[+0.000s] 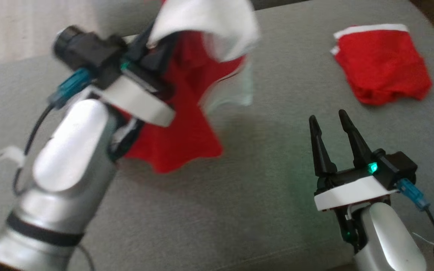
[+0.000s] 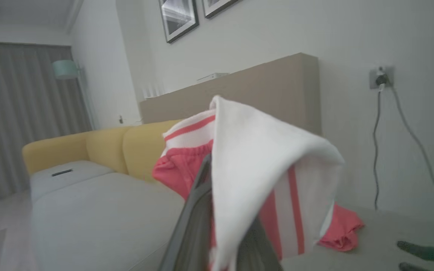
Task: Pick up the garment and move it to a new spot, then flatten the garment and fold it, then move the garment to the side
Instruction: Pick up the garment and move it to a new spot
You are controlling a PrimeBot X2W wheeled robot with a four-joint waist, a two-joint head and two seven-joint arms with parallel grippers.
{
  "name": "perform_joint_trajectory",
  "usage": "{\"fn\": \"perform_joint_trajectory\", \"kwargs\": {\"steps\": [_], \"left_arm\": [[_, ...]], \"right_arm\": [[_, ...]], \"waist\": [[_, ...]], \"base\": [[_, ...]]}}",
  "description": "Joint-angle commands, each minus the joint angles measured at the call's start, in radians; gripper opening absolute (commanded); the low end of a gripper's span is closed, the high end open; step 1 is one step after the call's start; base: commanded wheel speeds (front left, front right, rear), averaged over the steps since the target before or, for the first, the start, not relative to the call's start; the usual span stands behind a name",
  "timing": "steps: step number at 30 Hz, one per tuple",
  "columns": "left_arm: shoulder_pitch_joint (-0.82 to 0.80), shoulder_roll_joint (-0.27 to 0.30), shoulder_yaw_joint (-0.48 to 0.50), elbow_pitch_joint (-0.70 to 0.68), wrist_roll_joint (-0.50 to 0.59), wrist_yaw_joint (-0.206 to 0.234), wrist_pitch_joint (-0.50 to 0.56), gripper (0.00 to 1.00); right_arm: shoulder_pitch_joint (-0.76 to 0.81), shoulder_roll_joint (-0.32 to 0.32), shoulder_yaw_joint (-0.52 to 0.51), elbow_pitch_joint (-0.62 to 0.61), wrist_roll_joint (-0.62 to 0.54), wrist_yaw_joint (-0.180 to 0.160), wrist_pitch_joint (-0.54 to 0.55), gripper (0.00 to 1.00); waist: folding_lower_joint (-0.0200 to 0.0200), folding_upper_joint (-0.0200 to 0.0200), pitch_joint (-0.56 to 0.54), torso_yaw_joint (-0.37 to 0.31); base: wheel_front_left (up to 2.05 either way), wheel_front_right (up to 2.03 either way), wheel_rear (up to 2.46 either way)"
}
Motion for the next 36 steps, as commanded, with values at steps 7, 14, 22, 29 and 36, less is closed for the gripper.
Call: {"fn": "perform_joint_trajectory", "kwargs": {"steps": [7,14,22,29,36], "left_arm": [[-0.133,-0.128,0.068,-0.01,-0.112,0.017,-0.012,0.0],[-0.094,-0.14,0.141,0.106,-0.159,0.058,-0.027,0.0],[0.047,-0.052,0.204,0.382,-0.158,0.059,-0.032,1.0],[0.107,-0.008,0.32,0.428,-0.099,0.093,-0.032,1.0],[0.22,-0.012,0.448,0.279,-0.019,0.068,-0.033,1.0]], "right_arm": [[-0.04,-0.001,0.025,-0.043,0.014,-0.001,-0.011,1.0],[-0.054,-0.001,0.026,-0.057,0.026,-0.001,-0.011,1.0],[-0.066,-0.001,0.024,-0.055,0.023,-0.001,-0.011,1.0],[-0.062,-0.001,0.011,-0.037,-0.001,-0.001,-0.011,1.0],[-0.048,-0.001,-0.004,-0.018,-0.03,-0.001,-0.011,1.0]], "waist": [[0.0,0.0,0.013,-0.065],[0.0,0.0,0.056,-0.043],[0.0,0.0,0.095,-0.003],[0.0,0.0,0.081,0.048],[0.0,0.0,0.018,0.097]], "base": [[0.0,0.0,0.0],[0.0,0.0,0.0],[0.0,0.0,0.0],[0.0,0.0,0.0],[0.0,0.0,0.0]]}}
